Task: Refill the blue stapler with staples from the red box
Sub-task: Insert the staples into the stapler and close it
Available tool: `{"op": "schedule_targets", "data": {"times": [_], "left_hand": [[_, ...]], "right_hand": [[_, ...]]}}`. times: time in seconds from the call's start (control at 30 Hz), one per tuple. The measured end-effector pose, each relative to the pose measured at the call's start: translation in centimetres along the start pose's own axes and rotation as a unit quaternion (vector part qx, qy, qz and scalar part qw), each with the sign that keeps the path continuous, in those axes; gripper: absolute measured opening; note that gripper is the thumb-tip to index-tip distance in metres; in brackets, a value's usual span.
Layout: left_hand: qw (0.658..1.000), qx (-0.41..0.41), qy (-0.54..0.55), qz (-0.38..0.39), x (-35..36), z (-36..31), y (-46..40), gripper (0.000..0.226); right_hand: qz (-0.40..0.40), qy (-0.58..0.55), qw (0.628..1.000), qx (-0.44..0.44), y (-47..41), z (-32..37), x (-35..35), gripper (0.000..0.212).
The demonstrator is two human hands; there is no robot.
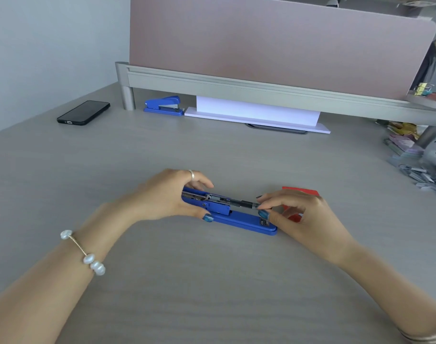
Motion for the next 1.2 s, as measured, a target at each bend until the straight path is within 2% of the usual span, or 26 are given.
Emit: {"op": "schedule_targets", "data": {"times": [0.17,0.27,0.33,0.47,0.53,0.63,0.73,0.87,1.1,1.2], "left_hand": [[0.996,-0.08,0.024,0.013,-3.3,2.7,0.2,0.051],[0.993,-0.097,0.068,0.022,-3.8,3.3,0.5,0.052],[0.993,-0.09,0.071,0.009,-4.0,3.2,0.7,0.052],[0.992,-0.053,0.089,-0.077,-5.5,1.8,1.4,0.055],[0.983,-0.024,0.129,-0.125,-5.7,0.3,1.8,0.06],[0.967,0.02,0.208,-0.147,-4.6,-1.9,1.8,0.06],[0.958,0.045,0.246,-0.143,-3.1,-2.9,1.1,0.061],[0.952,0.072,0.265,-0.135,-0.8,-4.0,0.0,0.049],[0.978,0.11,0.169,-0.058,2.1,-4.7,-0.4,0.045],[0.982,0.107,0.15,-0.041,2.8,-4.6,-0.2,0.034]], "right_hand": [[-0.01,0.023,1.0,-0.006,0.2,-0.3,-0.4,0.015],[-0.01,0.031,0.999,-0.031,0.2,-0.1,-0.5,0.008],[-0.012,0.03,0.999,-0.038,0.2,0.1,-0.5,0.003],[-0.024,-0.007,1.0,-0.007,0.3,0.1,-0.6,0.015],[-0.022,-0.014,1.0,0.006,0.2,-0.1,-0.7,0.019],[0.002,-0.041,0.999,0.019,0.3,-0.3,-0.8,0.029],[0.006,-0.062,0.997,0.036,0.2,-0.3,-1.0,0.031],[0.008,-0.061,0.997,0.039,0.2,-0.2,-1.0,0.031],[-0.031,-0.017,0.999,-0.015,0.1,-0.1,-1.3,0.028],[-0.038,-0.018,0.998,-0.036,0.2,0.3,-1.3,0.033]]}}
Point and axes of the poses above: each hand's wrist, its own y-axis away from the middle knuckle, its own x-axis out of the palm, z = x × y, the point moved 1 cm from there along -y, towards the middle knuckle, and after that the axes turned 3 degrees about -x, right-handed, at the moved point
